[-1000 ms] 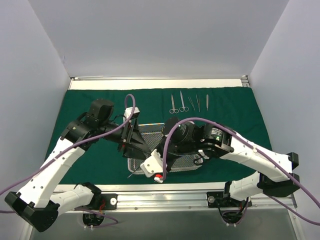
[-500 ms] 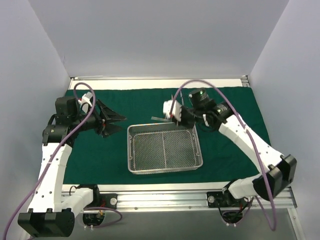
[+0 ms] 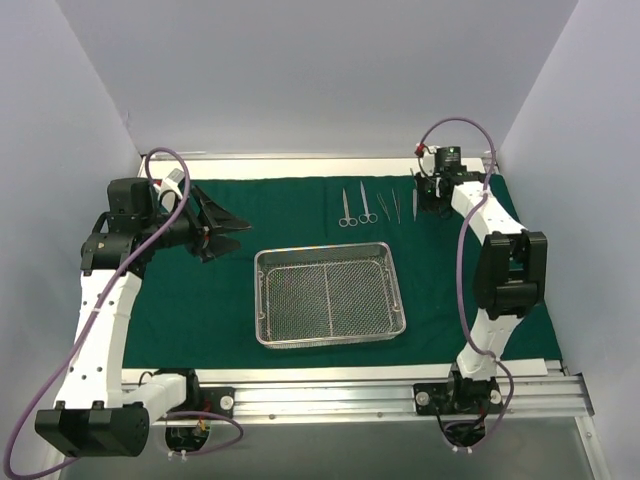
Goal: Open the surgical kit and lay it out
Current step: Place the medical item in the surgical kit.
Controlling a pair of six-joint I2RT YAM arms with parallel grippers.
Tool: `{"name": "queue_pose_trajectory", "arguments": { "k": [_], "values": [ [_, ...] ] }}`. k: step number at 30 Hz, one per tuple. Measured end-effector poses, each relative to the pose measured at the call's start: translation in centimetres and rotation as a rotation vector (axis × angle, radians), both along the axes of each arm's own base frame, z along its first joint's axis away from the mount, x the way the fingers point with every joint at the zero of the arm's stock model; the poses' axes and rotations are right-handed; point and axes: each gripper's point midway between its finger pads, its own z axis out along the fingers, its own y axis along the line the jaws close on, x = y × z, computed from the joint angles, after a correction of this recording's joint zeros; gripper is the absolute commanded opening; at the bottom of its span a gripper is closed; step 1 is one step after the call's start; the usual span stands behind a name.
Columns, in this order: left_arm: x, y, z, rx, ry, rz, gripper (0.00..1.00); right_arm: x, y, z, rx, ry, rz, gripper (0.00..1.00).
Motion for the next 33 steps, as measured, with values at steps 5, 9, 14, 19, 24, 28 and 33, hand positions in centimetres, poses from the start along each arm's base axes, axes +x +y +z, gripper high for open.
{"name": "queue_pose_trajectory", "arguments": {
  "k": [5,9,14,19,24,28,33],
  "values": [
    [0.2,-0.1,0.2,-0.007,0.003,-0.005,0.69,2.2,-3.2,-2.4,-0.013,0.026,-0.126,0.00],
    [0.2,-0.1,0.1,-0.011,0.009,-0.009,0.69,3.6,-5.2,-4.2,-0.005,0.042,-0.185,0.00],
    [0.8,-0.1,-0.4,-0.014,0.038,-0.007,0.69,4.2,-6.9,-6.6,0.017,0.081,-0.238,0.00],
    [1.8,-0.2,-1.3,-0.018,0.080,-0.003,0.69,4.6,-6.9,-7.9,0.045,0.100,-0.250,0.00],
    [2.0,-0.3,-1.3,-0.028,0.086,-0.004,0.69,4.7,-6.3,-8.0,0.063,0.100,-0.241,0.00],
    [2.2,-0.3,-1.5,-0.031,0.094,-0.007,0.69,4.8,-6.1,-7.9,0.073,0.100,-0.239,0.00],
    [2.5,-0.4,-1.7,-0.035,0.103,-0.012,0.70,4.7,-5.7,-8.0,0.081,0.103,-0.238,0.00]
  ]
}}
